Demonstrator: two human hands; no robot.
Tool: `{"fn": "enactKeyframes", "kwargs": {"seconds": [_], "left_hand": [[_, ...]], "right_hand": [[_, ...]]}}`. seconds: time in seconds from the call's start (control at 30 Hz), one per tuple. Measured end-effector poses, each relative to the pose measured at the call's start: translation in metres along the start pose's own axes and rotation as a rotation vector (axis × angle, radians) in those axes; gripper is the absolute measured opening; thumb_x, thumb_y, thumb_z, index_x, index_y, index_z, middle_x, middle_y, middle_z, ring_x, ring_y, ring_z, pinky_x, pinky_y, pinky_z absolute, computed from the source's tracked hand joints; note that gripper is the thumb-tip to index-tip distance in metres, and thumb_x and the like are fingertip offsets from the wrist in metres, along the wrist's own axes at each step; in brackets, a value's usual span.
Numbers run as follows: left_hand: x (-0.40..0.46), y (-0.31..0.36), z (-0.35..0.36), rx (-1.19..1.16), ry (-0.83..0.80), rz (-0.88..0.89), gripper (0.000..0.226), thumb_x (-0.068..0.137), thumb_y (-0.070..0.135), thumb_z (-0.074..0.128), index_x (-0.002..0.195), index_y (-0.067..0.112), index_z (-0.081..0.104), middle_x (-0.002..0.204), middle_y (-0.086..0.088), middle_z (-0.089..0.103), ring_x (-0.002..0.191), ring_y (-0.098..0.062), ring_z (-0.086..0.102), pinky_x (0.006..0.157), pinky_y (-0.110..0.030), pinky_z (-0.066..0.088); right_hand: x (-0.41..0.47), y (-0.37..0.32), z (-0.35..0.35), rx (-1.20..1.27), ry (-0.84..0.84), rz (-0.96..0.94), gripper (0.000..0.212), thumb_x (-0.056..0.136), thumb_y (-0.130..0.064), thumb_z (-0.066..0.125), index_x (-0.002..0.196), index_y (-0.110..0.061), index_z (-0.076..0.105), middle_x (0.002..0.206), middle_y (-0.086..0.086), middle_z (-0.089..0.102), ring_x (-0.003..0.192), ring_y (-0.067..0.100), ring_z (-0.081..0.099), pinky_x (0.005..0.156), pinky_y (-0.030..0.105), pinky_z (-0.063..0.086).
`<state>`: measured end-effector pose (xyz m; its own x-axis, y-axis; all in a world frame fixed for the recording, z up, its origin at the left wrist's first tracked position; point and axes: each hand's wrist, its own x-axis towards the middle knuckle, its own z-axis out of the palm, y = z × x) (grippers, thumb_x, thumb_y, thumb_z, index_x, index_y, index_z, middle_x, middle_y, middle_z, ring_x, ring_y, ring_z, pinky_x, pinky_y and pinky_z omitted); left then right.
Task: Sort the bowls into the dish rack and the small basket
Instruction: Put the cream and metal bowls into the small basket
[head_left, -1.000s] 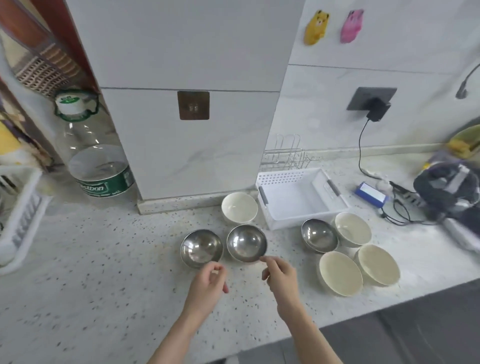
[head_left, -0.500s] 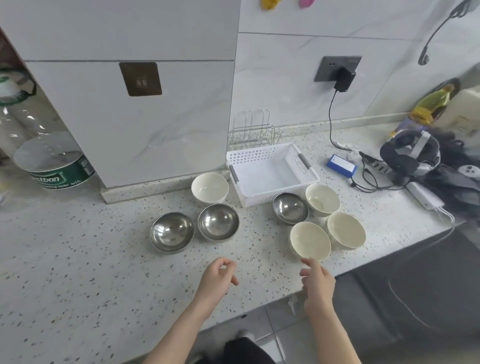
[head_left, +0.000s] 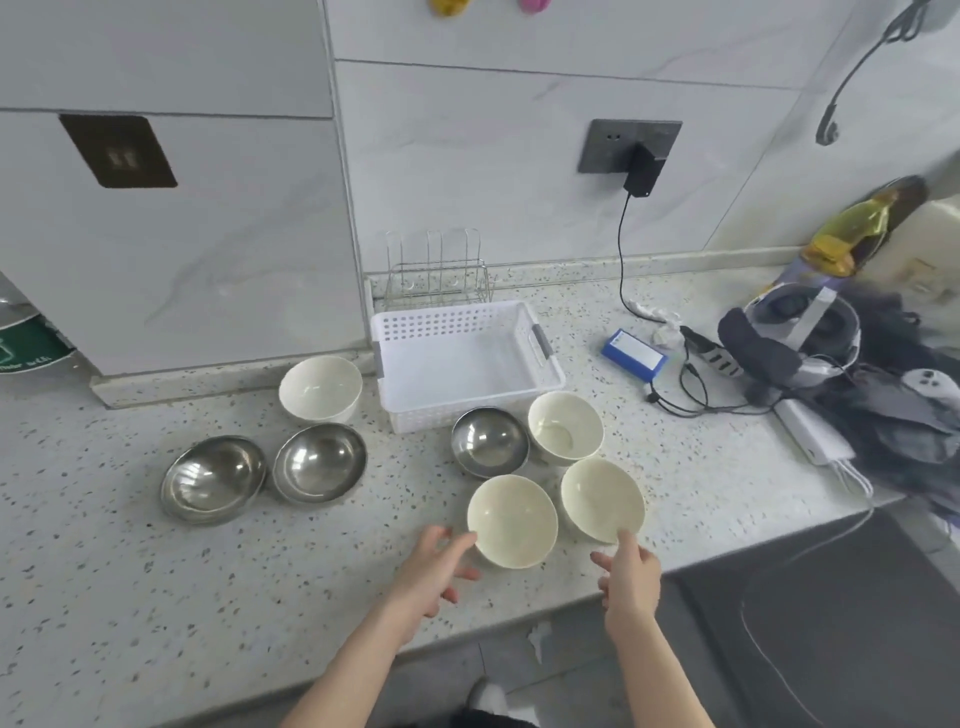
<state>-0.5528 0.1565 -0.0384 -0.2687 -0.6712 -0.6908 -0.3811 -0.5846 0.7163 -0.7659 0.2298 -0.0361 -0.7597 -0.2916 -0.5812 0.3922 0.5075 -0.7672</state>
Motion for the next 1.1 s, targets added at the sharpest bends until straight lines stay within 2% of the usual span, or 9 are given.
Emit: {"fn": "enactKeyframes", "kwargs": {"seconds": [0.13, 0.3, 0.43, 0.57, 0.7, 0.77, 0.93, 1.0, 1.1], "left_hand": [[0.007, 0.006, 0.031, -0.072, 0.05, -0.041, 0.044, 0.087, 0.046, 0.062, 0.125, 0.034, 0.044, 0.08, -0.002, 0.078, 0.045, -0.011, 0.046, 0.038, -0.02, 0.023], [0.009, 0.004, 0.05, -0.135, 0.118, -0.088, 0.042, 0.089, 0.015, 0.056, 0.128, 0.024, 0.044, 0.085, -0.012, 0.078, 0.045, -0.012, 0.037, 0.038, -0.02, 0.019], [0.009, 0.007, 0.055, -0.169, 0.154, -0.087, 0.042, 0.088, 0.006, 0.052, 0.127, 0.019, 0.046, 0.084, -0.019, 0.076, 0.042, -0.01, 0.03, 0.037, -0.019, 0.019], [0.002, 0.013, 0.043, -0.188, 0.152, -0.072, 0.035, 0.087, 0.01, 0.054, 0.119, 0.024, 0.051, 0.078, -0.017, 0.077, 0.042, -0.009, 0.03, 0.037, -0.019, 0.02], [-0.01, 0.027, 0.012, -0.224, 0.101, 0.01, 0.031, 0.089, 0.01, 0.055, 0.116, 0.025, 0.056, 0.082, -0.019, 0.076, 0.044, -0.008, 0.036, 0.037, -0.018, 0.024], [-0.014, 0.037, -0.004, -0.246, 0.111, 0.045, 0.031, 0.09, 0.01, 0.055, 0.117, 0.026, 0.056, 0.083, -0.021, 0.076, 0.044, -0.008, 0.036, 0.036, -0.018, 0.024], [-0.015, 0.062, -0.033, -0.396, 0.148, 0.124, 0.029, 0.091, 0.009, 0.051, 0.117, 0.02, 0.057, 0.08, -0.022, 0.074, 0.038, -0.005, 0.039, 0.035, -0.016, 0.022], [-0.012, 0.069, -0.041, -0.481, 0.174, 0.132, 0.028, 0.091, 0.008, 0.05, 0.116, 0.016, 0.058, 0.077, -0.021, 0.073, 0.037, -0.005, 0.035, 0.034, -0.016, 0.021], [-0.004, 0.077, -0.051, -0.582, 0.202, 0.135, 0.025, 0.089, 0.009, 0.05, 0.113, 0.01, 0.058, 0.075, -0.021, 0.071, 0.036, -0.006, 0.03, 0.033, -0.017, 0.02]], "right_hand": [[0.023, -0.011, -0.013, -0.087, -0.159, 0.024, 0.046, 0.092, -0.037, 0.049, 0.129, -0.009, 0.047, 0.089, 0.011, 0.073, 0.058, 0.019, 0.048, 0.052, 0.027, 0.032], [0.033, -0.013, -0.016, -0.129, -0.283, 0.03, 0.033, 0.091, -0.018, 0.048, 0.122, -0.007, 0.049, 0.095, 0.013, 0.073, 0.058, 0.016, 0.052, 0.047, 0.024, 0.033], [0.031, -0.012, -0.016, -0.095, -0.253, -0.027, 0.03, 0.088, -0.016, 0.048, 0.119, -0.013, 0.05, 0.099, 0.013, 0.073, 0.062, 0.011, 0.057, 0.056, 0.027, 0.039], [0.027, -0.01, -0.026, -0.071, -0.181, -0.11, 0.023, 0.086, -0.027, 0.05, 0.107, -0.019, 0.056, 0.072, 0.001, 0.075, 0.084, 0.011, 0.061, 0.065, 0.032, 0.039], [0.025, -0.02, -0.033, -0.037, -0.159, -0.193, 0.026, 0.083, -0.027, 0.05, 0.105, -0.019, 0.06, 0.069, 0.001, 0.074, 0.089, 0.011, 0.06, 0.065, 0.031, 0.039], [0.025, -0.031, -0.03, -0.009, -0.161, -0.225, 0.026, 0.081, -0.027, 0.05, 0.102, -0.016, 0.061, 0.066, 0.003, 0.073, 0.08, 0.015, 0.059, 0.065, 0.034, 0.04], [0.018, -0.069, -0.002, 0.141, -0.217, -0.265, 0.019, 0.082, -0.015, 0.049, 0.096, -0.006, 0.058, 0.069, 0.019, 0.072, 0.044, 0.009, 0.029, 0.046, 0.024, 0.031], [0.014, -0.084, 0.011, 0.181, -0.246, -0.276, 0.013, 0.084, -0.012, 0.048, 0.09, -0.006, 0.057, 0.063, 0.019, 0.07, 0.041, 0.009, 0.02, 0.039, 0.021, 0.026], [0.007, -0.103, 0.032, 0.196, -0.284, -0.278, 0.008, 0.083, -0.01, 0.046, 0.081, -0.007, 0.053, 0.061, 0.022, 0.068, 0.042, 0.011, 0.019, 0.04, 0.021, 0.024]]}}
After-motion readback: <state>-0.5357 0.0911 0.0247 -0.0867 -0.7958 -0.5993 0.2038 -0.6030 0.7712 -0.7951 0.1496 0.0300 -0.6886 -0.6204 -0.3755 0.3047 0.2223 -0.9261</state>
